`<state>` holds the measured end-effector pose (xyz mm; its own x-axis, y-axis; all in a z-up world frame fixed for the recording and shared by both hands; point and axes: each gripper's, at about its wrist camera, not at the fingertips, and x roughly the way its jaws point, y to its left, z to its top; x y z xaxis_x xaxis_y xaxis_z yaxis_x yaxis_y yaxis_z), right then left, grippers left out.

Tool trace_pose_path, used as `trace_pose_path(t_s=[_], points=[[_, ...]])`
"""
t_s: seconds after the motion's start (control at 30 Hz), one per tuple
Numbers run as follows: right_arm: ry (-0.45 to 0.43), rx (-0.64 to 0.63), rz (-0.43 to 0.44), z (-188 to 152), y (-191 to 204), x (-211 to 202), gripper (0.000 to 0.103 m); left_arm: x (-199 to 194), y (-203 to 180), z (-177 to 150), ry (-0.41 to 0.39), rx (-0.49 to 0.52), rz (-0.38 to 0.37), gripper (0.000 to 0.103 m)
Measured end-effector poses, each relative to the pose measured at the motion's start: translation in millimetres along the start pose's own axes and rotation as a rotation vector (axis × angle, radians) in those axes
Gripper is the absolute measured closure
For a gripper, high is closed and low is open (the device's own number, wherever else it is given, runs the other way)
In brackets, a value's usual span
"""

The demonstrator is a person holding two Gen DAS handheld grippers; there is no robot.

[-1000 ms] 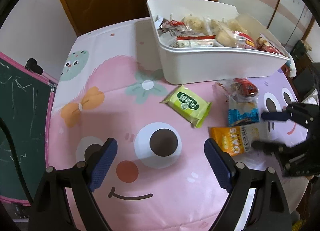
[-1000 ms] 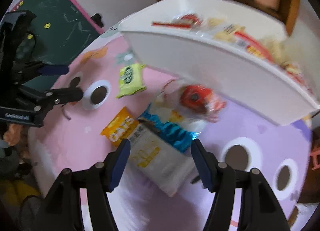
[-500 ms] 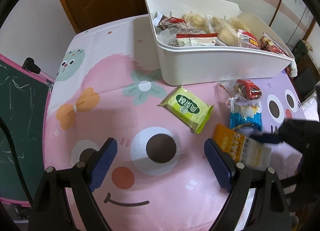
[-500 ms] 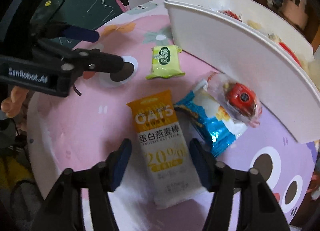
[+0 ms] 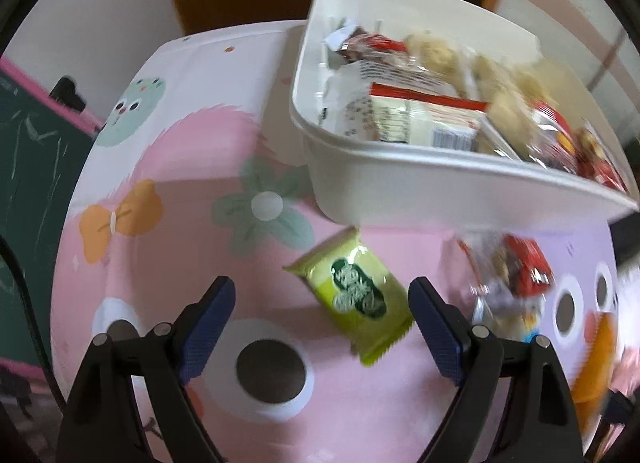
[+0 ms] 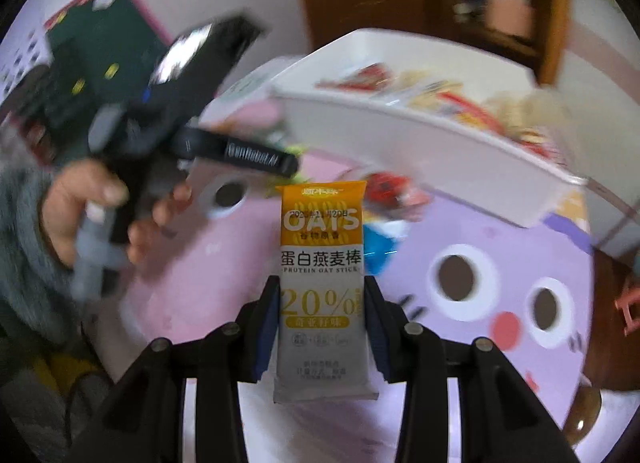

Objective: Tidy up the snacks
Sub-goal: 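Grasp the green pastry packet with the left tool while the right tool grasps the OATS bar, then lift both packets and carry them toward the white tray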

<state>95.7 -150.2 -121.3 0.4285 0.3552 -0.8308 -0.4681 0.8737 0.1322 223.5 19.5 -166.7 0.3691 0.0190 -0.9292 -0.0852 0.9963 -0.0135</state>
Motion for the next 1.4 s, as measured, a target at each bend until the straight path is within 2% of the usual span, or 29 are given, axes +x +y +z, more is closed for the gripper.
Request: trace_pose_path(t_s=[0.07, 0.13, 0.2, 0.23, 0.3, 0.37, 0.53, 0.63, 0.77, 1.0, 1.4], points=[[-0.035, 0.052, -0.025, 1, -8, -8, 0.063, 4, -4, 2, -0.004, -0.021, 0.014, 0.017], [-0.053, 0.076, -0.046, 1, -14, -12, 0.063, 7, -8, 2, -0.008, -0.02, 0.028, 0.023], [-0.062, 0.099, -0.065, -1, -19, -13, 0.063, 10, -12, 0, -0.006, -0.008, 0.045, 0.039], [-0.063, 0.111, -0.067, -1, -21, -12, 0.063, 11, -13, -2, -0.004, -0.004, 0.053, 0.043], [-0.06, 0.127, -0.055, -2, -22, -8, 0.063, 8, -15, -6, -0.023, 0.005, 0.048, 0.061], [-0.059, 0.139, -0.044, -5, -17, -5, 0.063, 5, -15, -9, -0.031, 0.028, 0.055, 0.066], [-0.039, 0.139, -0.02, -9, -11, 1, 0.063, -2, -4, -25, -0.031, 0.036, 0.038, 0.067], [-0.032, 0.138, 0.001, -13, -7, 0, 0.064, -13, 11, -41, -0.015, 0.008, 0.002, 0.067], [-0.052, 0.134, 0.008, -13, 0, -11, 0.064, -44, 27, -63, -0.028, 0.006, -0.049, 0.067], [-0.117, 0.114, 0.01, -8, 18, -42, 0.064, -129, 30, -88, -0.179, 0.068, -0.084, 0.067], [-0.307, 0.061, -0.043, 23, 43, -121, 0.063, -235, -1, -67, -0.428, 0.215, -0.161, 0.067]])
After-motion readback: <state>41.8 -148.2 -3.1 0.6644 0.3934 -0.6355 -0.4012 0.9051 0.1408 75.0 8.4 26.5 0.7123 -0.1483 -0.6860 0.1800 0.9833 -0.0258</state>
